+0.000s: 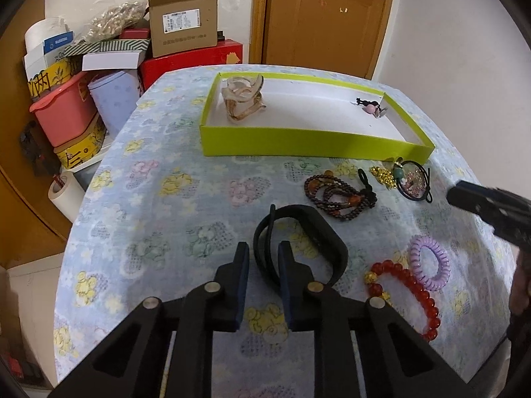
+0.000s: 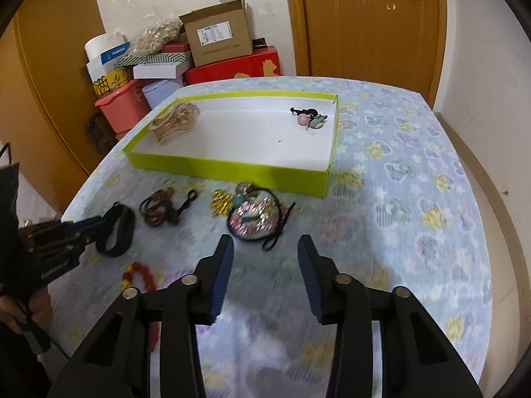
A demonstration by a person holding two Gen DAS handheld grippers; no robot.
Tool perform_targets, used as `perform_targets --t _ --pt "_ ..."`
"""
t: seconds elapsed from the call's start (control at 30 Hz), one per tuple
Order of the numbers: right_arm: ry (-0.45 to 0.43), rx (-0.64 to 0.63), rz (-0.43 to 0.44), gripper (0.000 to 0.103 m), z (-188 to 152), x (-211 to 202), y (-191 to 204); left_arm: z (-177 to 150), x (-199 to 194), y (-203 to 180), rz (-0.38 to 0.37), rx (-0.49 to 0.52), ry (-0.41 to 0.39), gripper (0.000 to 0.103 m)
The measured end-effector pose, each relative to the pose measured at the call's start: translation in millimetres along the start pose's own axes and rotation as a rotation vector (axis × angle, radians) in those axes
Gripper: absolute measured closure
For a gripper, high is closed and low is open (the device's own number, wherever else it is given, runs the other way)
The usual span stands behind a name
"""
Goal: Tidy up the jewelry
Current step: 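Grasp the black watch band with the left tool while the right tool grasps the black-cord necklace, then carry the band and necklace into the tray and release both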
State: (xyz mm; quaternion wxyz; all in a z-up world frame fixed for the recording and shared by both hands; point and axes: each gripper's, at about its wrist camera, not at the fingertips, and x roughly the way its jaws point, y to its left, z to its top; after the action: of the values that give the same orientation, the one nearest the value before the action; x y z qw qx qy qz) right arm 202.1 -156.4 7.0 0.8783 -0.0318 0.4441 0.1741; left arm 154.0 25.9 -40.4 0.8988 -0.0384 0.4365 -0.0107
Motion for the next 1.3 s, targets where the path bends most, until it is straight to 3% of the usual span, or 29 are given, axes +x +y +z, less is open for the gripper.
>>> perform_targets --t 0.33,0.4,0.8,1.3 --pt "0.048 0.002 -0.006 0.087 7 27 -9 4 5 -4 0.021 0.018 -0.015 0.088" --pt "0.044 -0.010 -0.001 0.098 8 28 -7 4 6 -5 0.031 0.027 -0.020 0.088" --pt "-0.025 -0.032 0.015 0.099 8 -8 4 3 2 -5 0.049 0.034 -0.024 0.093" --pt "-0.114 -0.062 0.058 0.099 1 -65 31 -3 -39 -1 0.002 0.006 -0.070 0.093"
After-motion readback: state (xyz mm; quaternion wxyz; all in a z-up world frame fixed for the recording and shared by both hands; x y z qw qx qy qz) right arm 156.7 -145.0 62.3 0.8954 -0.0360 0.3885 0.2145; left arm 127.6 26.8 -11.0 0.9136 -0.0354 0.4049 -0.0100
